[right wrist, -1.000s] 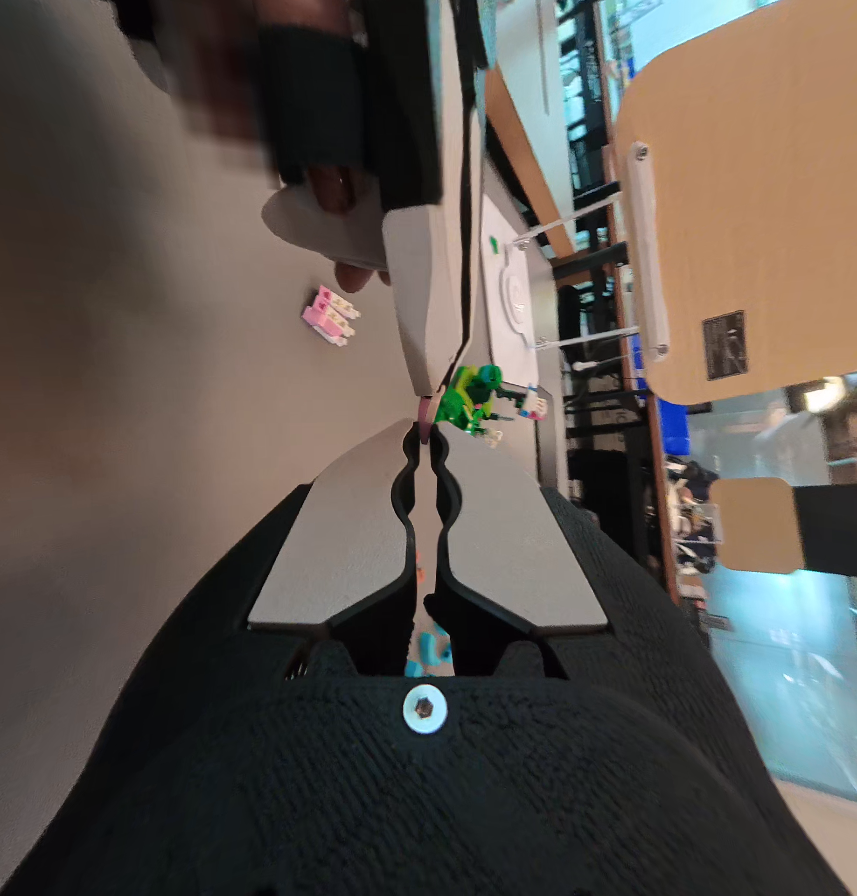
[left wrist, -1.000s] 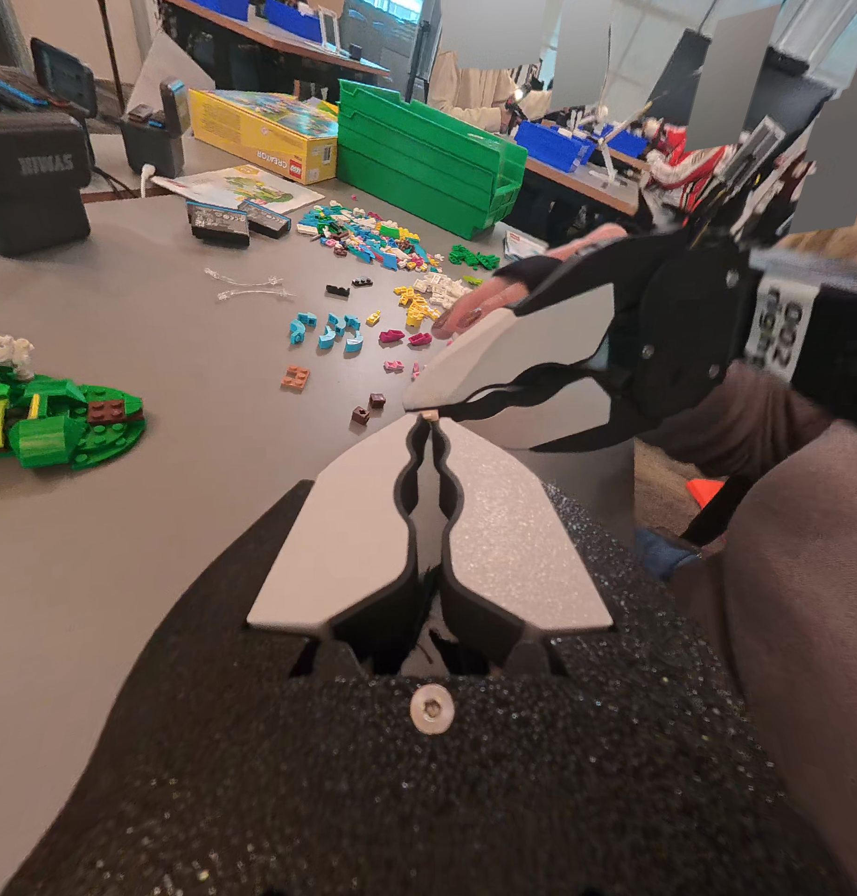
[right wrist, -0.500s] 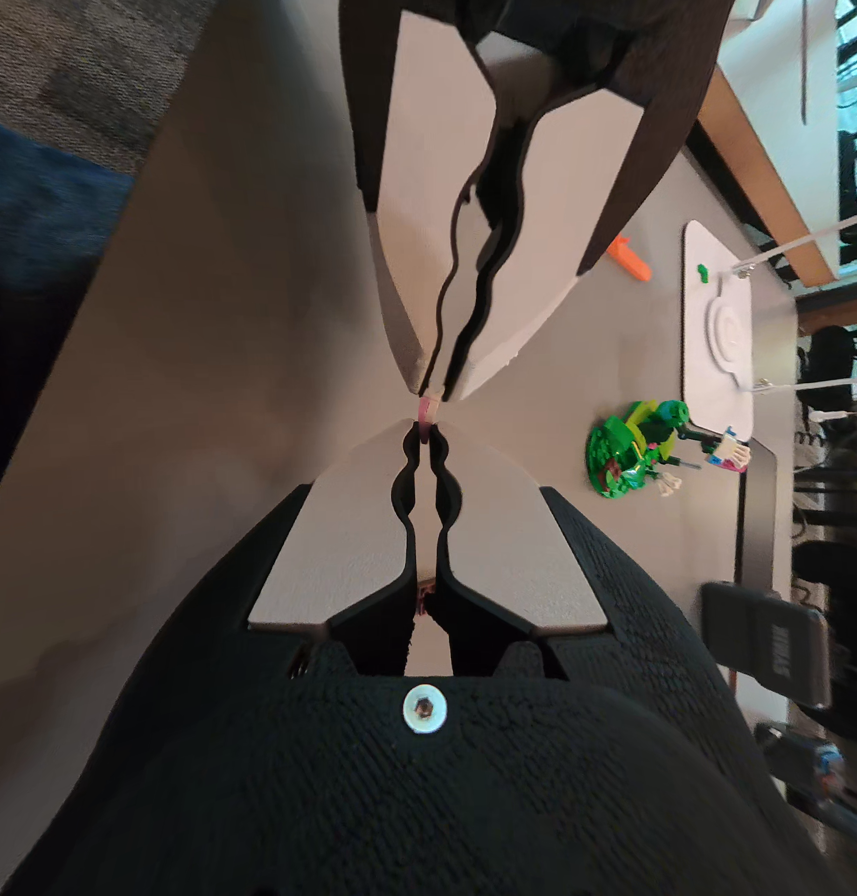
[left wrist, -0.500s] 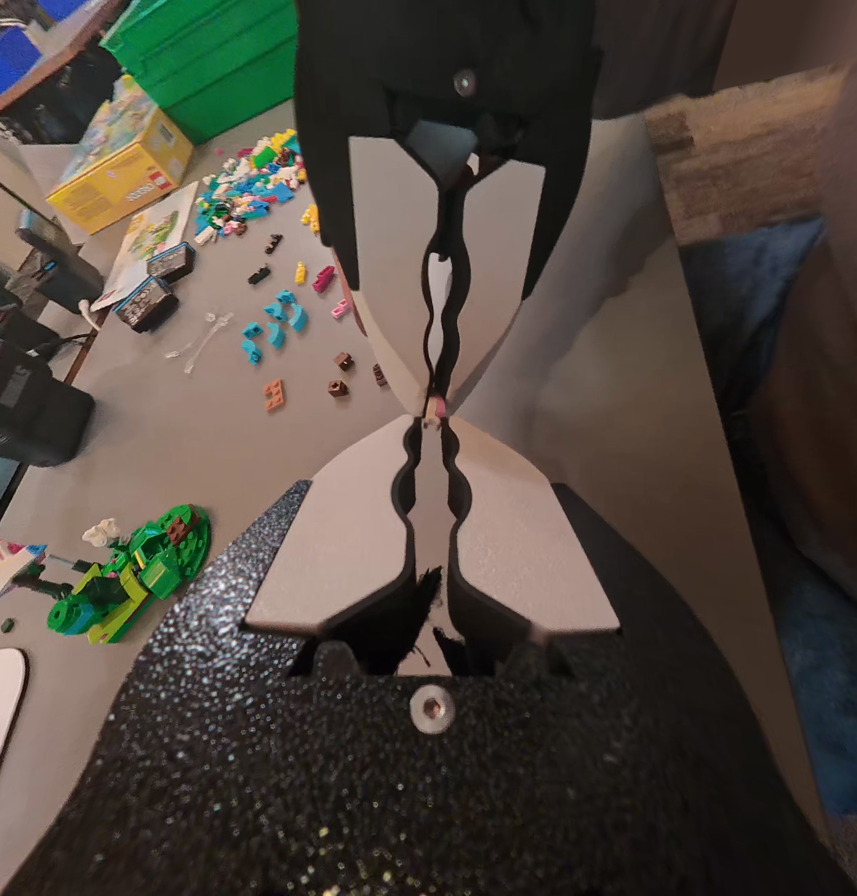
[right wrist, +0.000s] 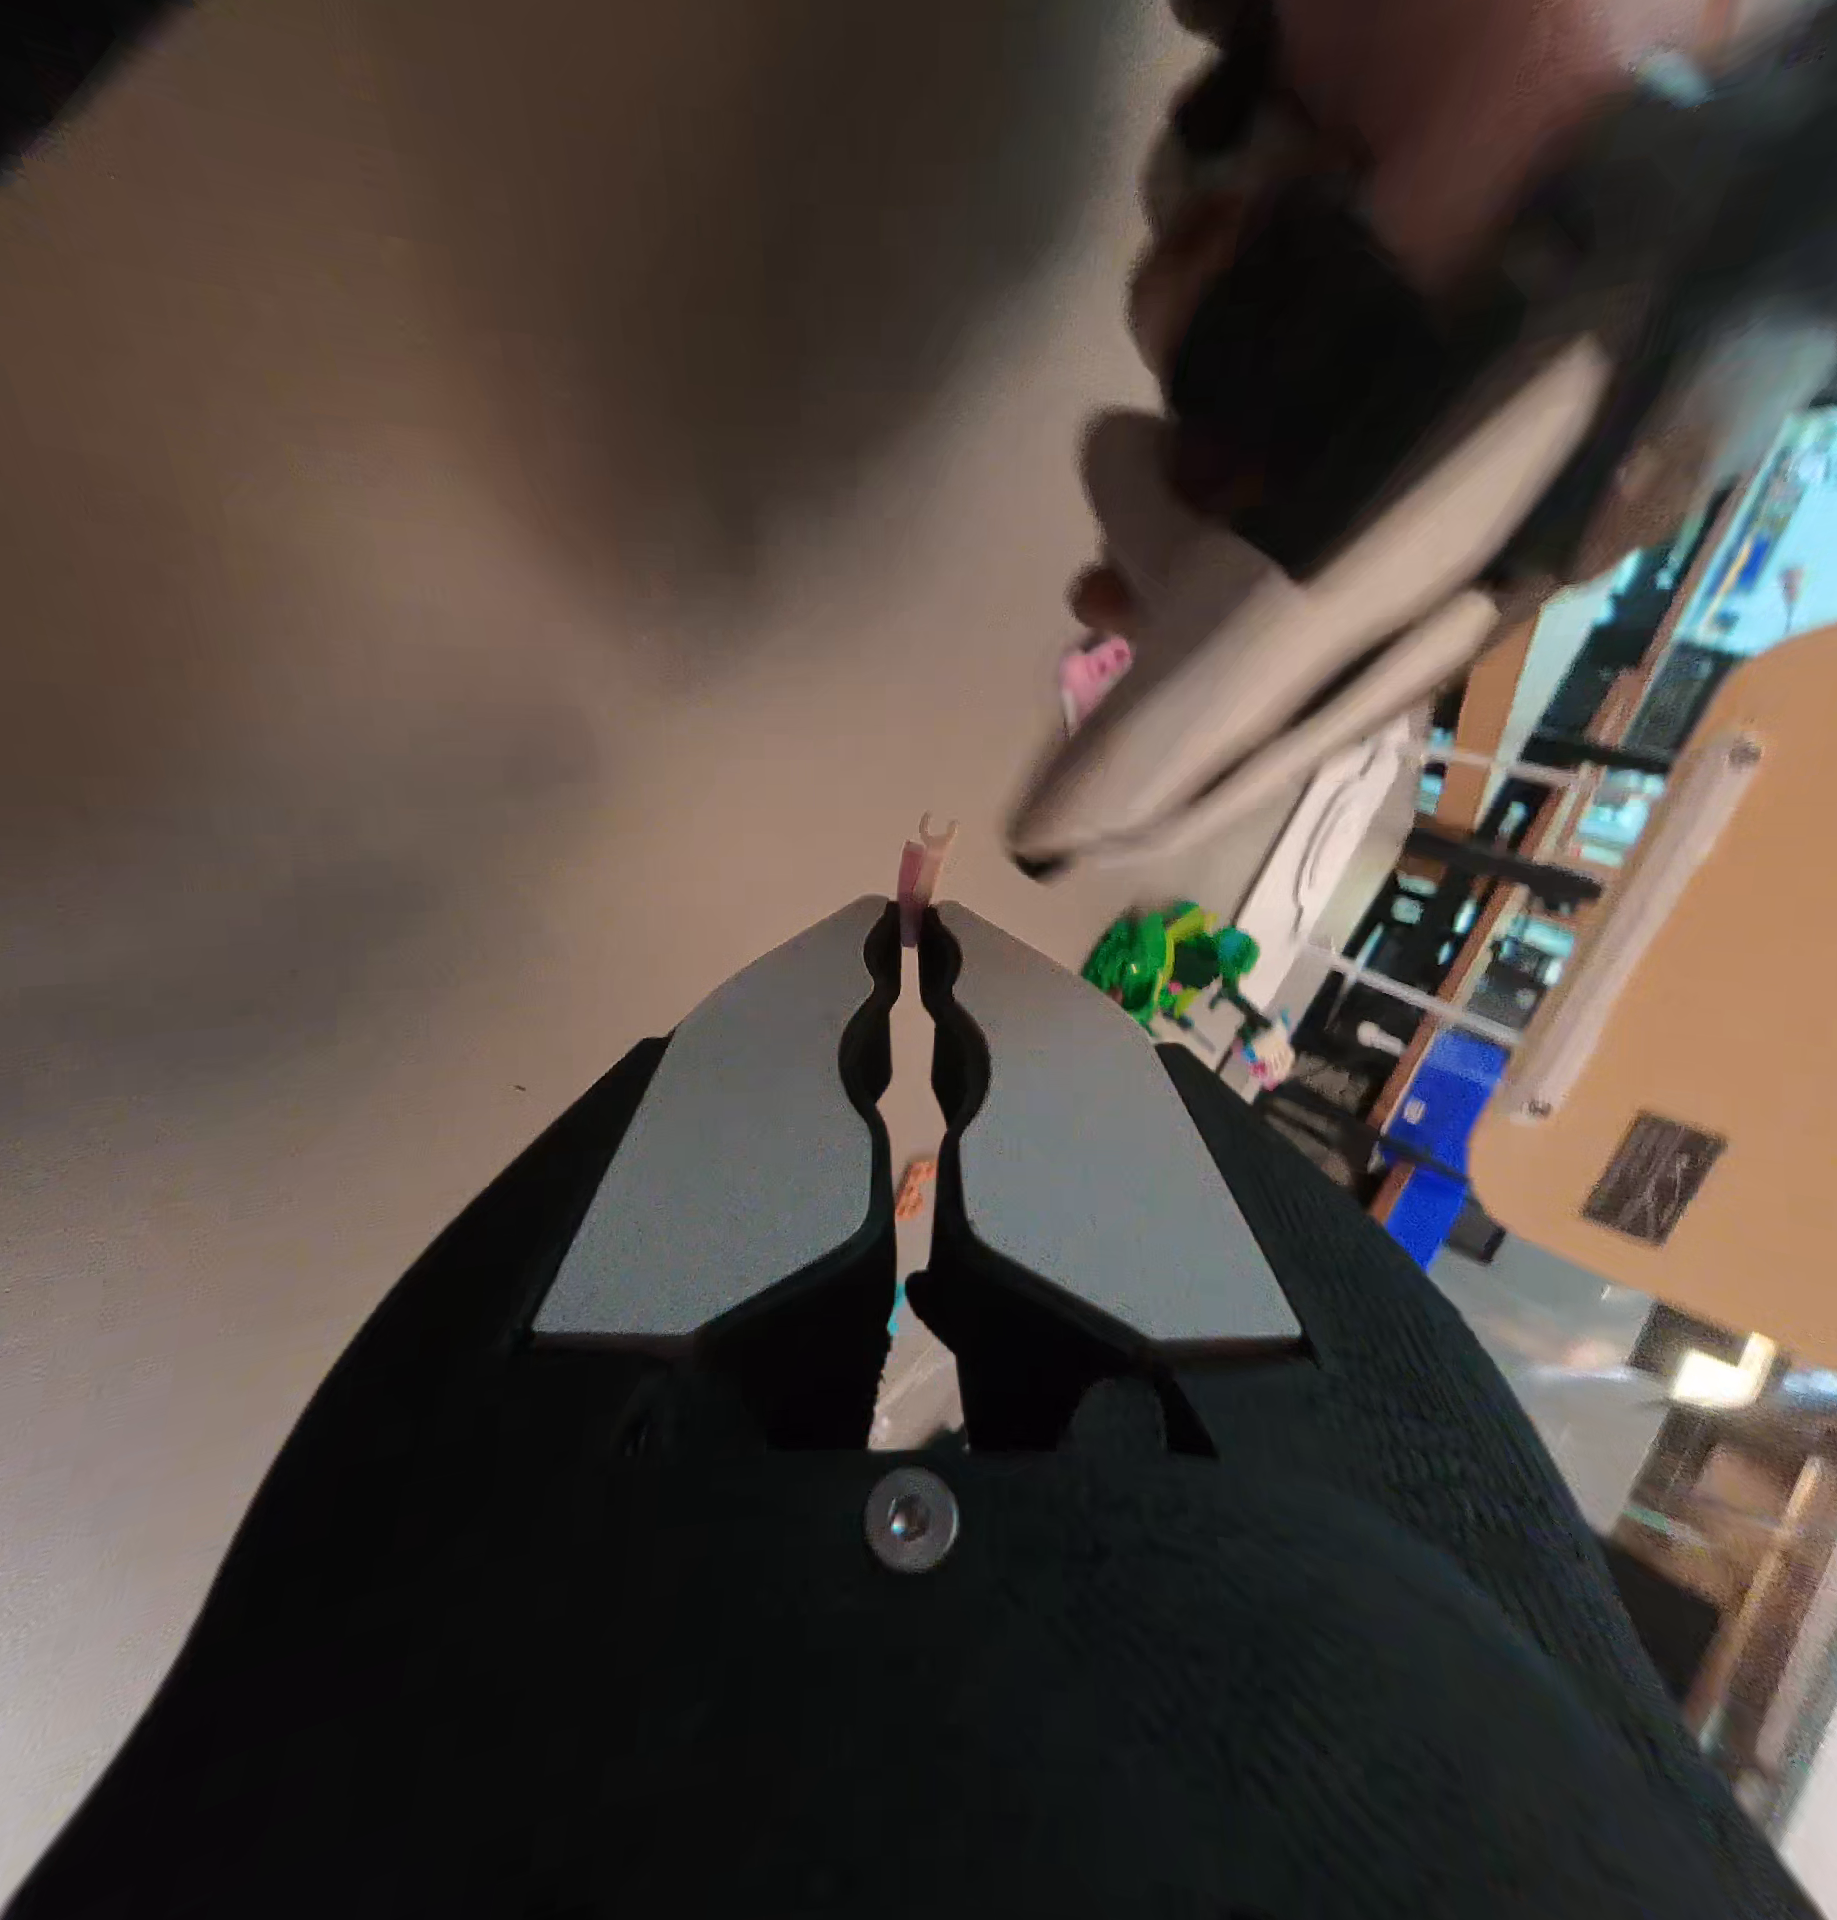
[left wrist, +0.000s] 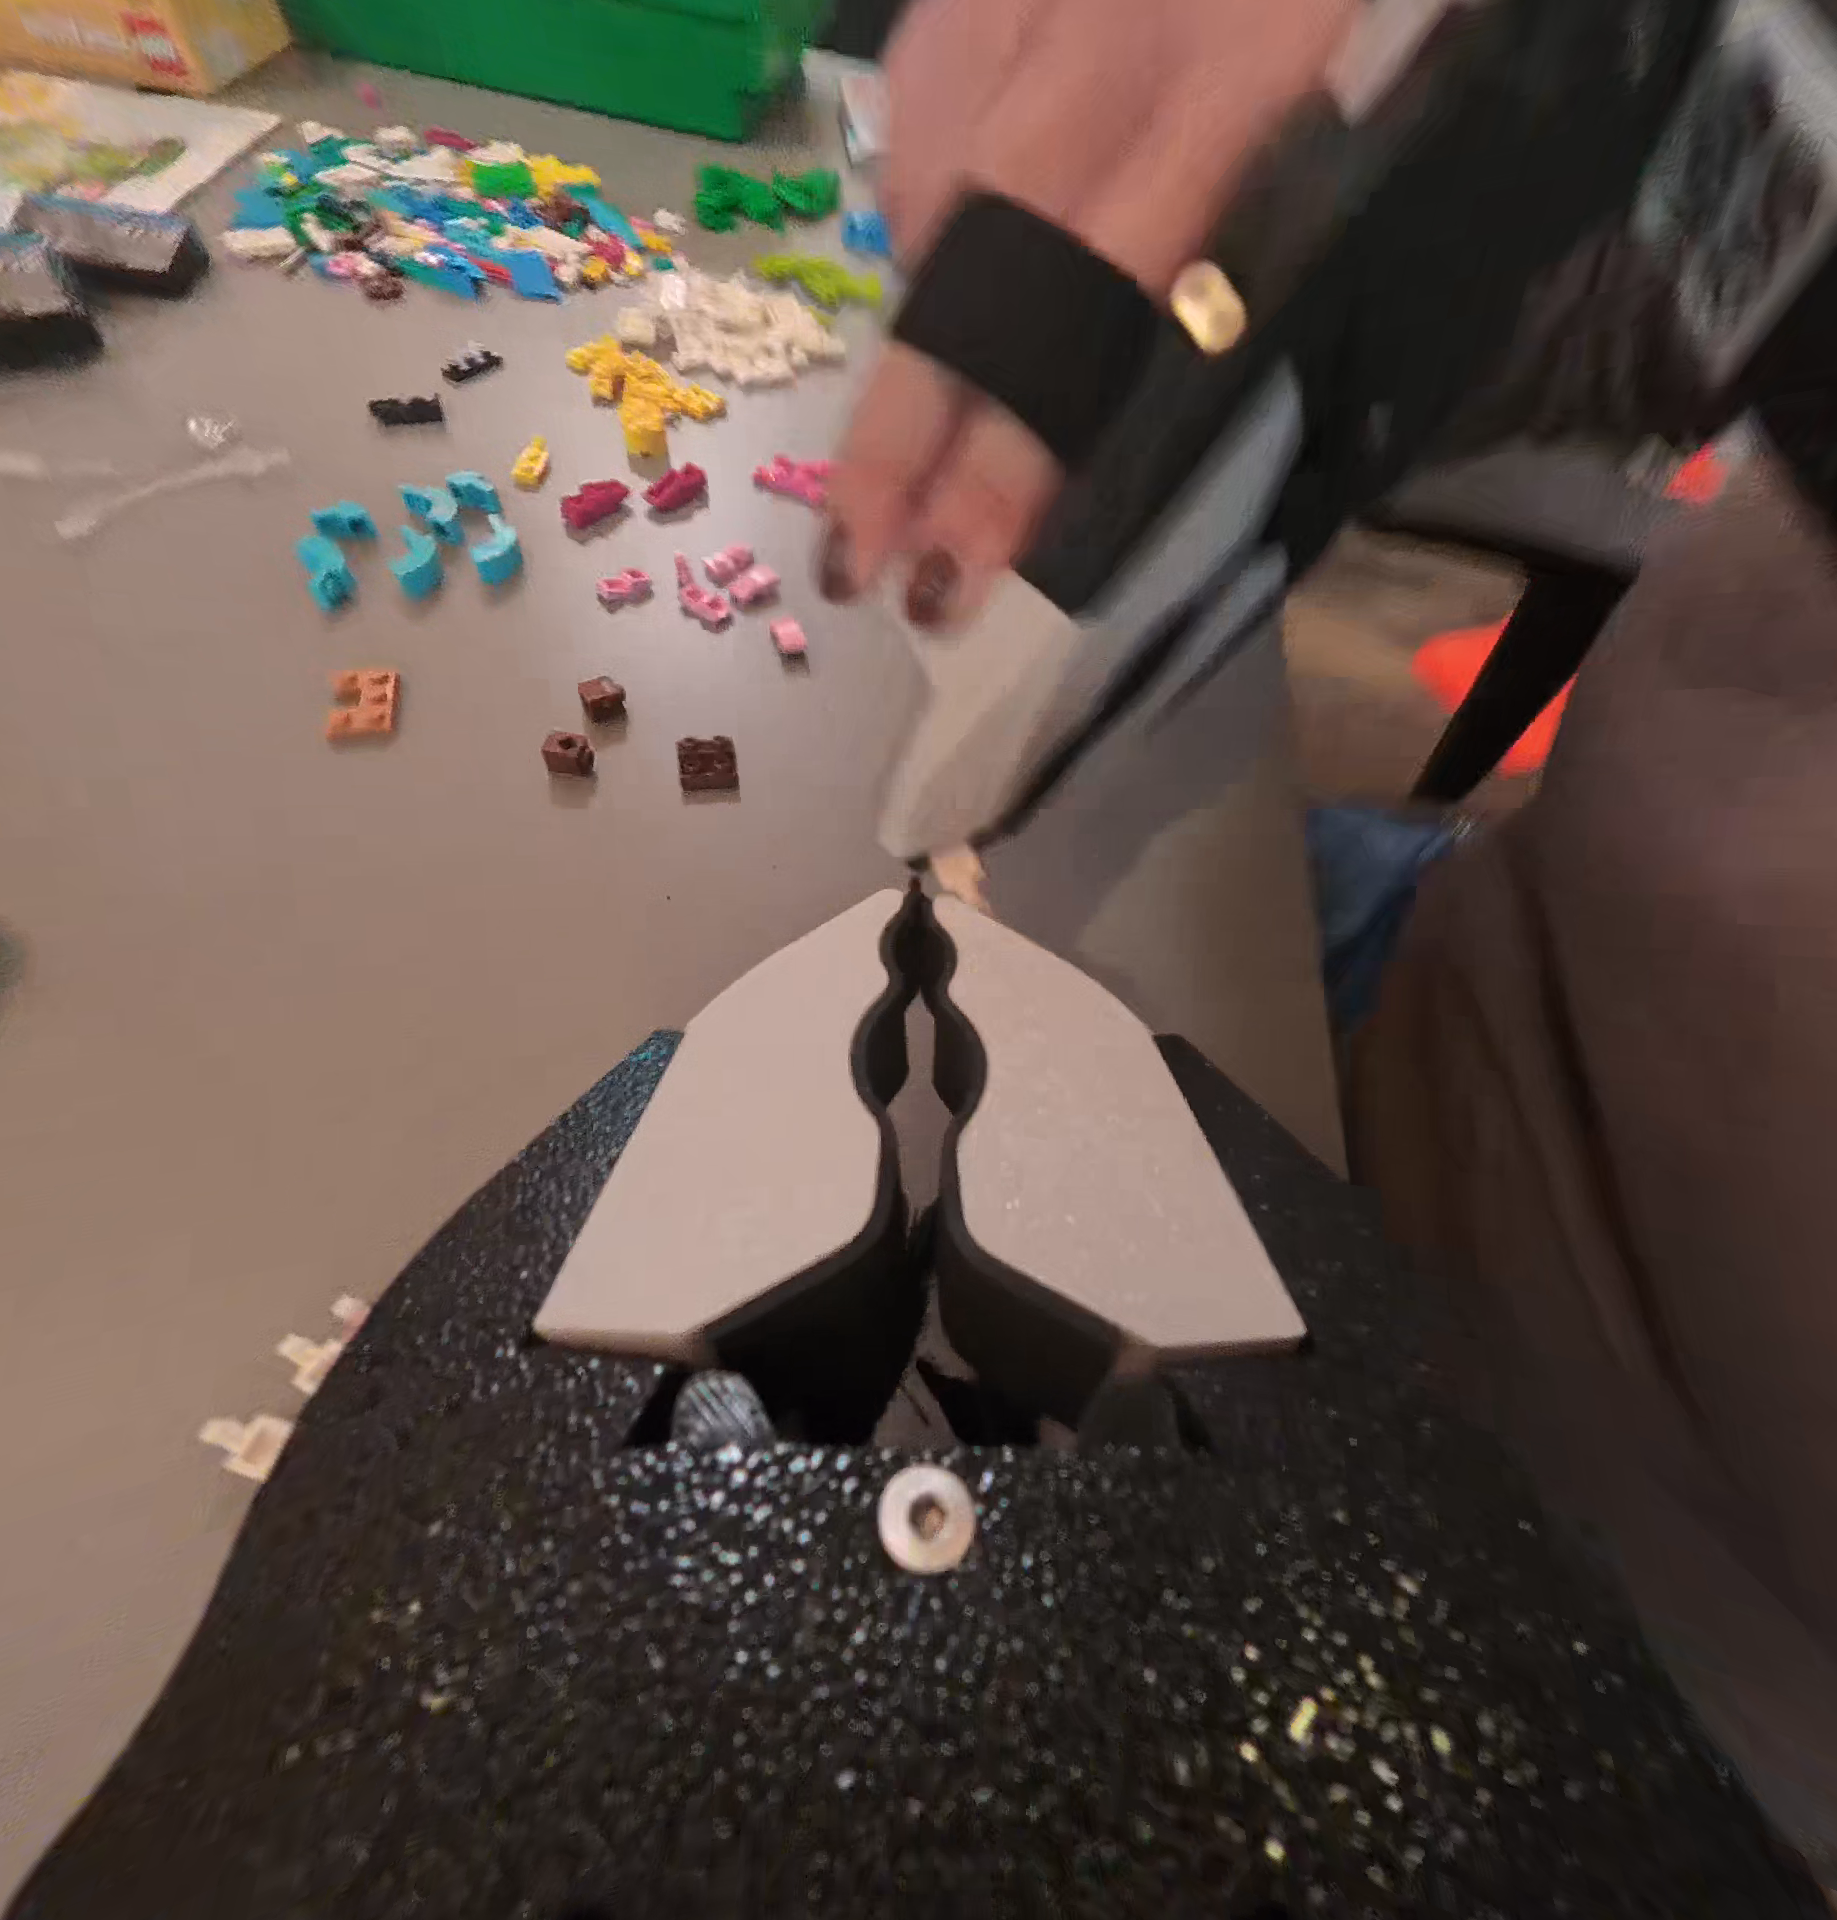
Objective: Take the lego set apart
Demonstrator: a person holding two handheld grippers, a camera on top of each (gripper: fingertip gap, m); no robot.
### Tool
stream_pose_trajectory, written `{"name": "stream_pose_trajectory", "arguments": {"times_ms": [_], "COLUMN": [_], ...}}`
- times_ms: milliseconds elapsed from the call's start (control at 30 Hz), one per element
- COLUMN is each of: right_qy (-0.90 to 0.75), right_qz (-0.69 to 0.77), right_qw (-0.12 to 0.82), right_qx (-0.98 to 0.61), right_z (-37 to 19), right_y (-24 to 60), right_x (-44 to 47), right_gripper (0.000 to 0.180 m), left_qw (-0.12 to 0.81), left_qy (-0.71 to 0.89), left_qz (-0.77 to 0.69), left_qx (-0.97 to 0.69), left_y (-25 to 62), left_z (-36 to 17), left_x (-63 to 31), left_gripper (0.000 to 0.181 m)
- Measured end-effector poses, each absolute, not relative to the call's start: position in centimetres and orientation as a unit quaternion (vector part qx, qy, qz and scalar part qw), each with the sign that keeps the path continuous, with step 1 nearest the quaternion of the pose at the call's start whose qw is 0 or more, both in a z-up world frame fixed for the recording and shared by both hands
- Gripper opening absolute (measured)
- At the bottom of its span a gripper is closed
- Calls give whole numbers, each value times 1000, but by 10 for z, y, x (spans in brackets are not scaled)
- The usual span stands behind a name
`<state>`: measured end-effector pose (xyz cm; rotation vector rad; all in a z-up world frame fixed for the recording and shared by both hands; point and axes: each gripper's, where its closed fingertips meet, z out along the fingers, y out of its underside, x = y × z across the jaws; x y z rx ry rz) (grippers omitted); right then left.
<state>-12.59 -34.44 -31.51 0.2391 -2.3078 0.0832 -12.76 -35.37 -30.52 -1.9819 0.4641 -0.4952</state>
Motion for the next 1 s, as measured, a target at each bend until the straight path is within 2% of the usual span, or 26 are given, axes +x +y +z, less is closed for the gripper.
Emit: {"name": "stream_pose_trajectory", "arguments": {"times_ms": [33,100,267,333,533,700,867,1000], "right_qy": [-911,-914,-934,-936,-938,-939,-941,-941], "right_qz": [30,25,81,121,162,184,187,193], "right_qw": [396,388,349,329,305,292,283,277], "right_qx": [112,113,11,-1,-10,-13,-11,-9], "right_z": [-319,-329,-337,-336,-330,-325,-326,-325], "right_y": [-348,-347,-331,-340,-352,-357,-359,-362], "right_x": [-122,-119,-119,-116,-113,-111,-109,-107], "right_gripper": [1,2,2,1,1,1,1,1], "left_qw": [513,533,552,523,518,504,477,474], "left_qy": [159,141,221,277,341,366,389,383], "left_qz": [-241,-267,-162,-132,-91,-80,-80,-104], "left_qx": [-808,-791,-787,-795,-779,-778,-784,-786], "left_y": [-353,-354,-355,-357,-357,-359,-364,-365], "left_z": [-297,-284,-288,-301,-305,-308,-313,-311], "left_x": [-132,-141,-132,-121,-109,-106,-103,-101], "left_gripper": [0,0,0,36,13,9,12,4]}}
